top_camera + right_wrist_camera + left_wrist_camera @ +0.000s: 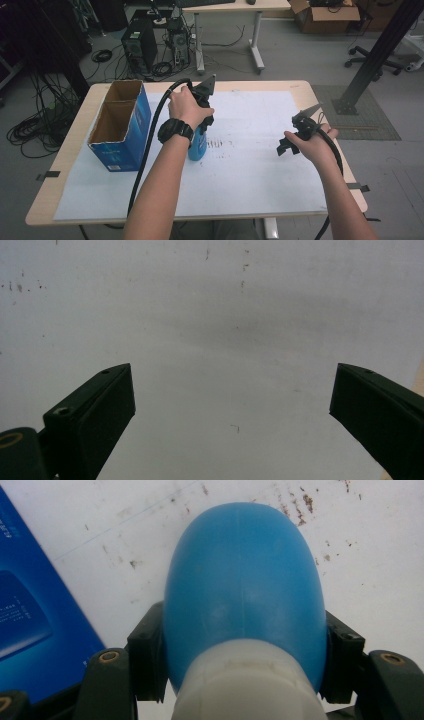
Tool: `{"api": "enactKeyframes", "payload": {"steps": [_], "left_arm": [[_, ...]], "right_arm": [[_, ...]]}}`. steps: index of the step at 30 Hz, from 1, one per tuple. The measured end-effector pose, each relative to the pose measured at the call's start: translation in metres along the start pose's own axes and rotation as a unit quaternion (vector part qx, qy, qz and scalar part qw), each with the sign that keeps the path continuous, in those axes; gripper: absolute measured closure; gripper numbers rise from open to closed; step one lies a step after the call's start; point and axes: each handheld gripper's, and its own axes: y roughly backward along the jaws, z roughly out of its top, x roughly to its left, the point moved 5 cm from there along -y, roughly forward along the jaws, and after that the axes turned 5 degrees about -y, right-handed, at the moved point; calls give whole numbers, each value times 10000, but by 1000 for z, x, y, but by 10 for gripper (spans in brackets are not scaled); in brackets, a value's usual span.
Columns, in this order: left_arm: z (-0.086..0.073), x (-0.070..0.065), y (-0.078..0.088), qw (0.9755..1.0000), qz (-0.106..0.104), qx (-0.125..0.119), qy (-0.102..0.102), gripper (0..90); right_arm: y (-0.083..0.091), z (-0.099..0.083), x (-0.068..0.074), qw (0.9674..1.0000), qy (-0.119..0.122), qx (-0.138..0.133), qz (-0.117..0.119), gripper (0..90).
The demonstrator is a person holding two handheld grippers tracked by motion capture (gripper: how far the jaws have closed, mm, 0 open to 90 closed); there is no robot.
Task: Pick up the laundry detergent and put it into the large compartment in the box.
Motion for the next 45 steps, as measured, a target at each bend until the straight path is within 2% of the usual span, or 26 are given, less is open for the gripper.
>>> {"api": "enactKeyframes", "payload": {"steps": [19, 32, 45], "left_arm": [[-3, 3, 4, 10000, -34, 12, -24, 373], [-8, 11, 34, 9999, -41, -112, -24, 373], [-14, 27, 73, 9996, -34, -295, 30, 374]], "right_arm": [[4, 0, 3, 10000, 23, -66, 0, 44], [5, 0, 5, 10000, 35, -64, 21, 44], [7, 1, 11, 10000, 48, -73, 24, 44]]}}
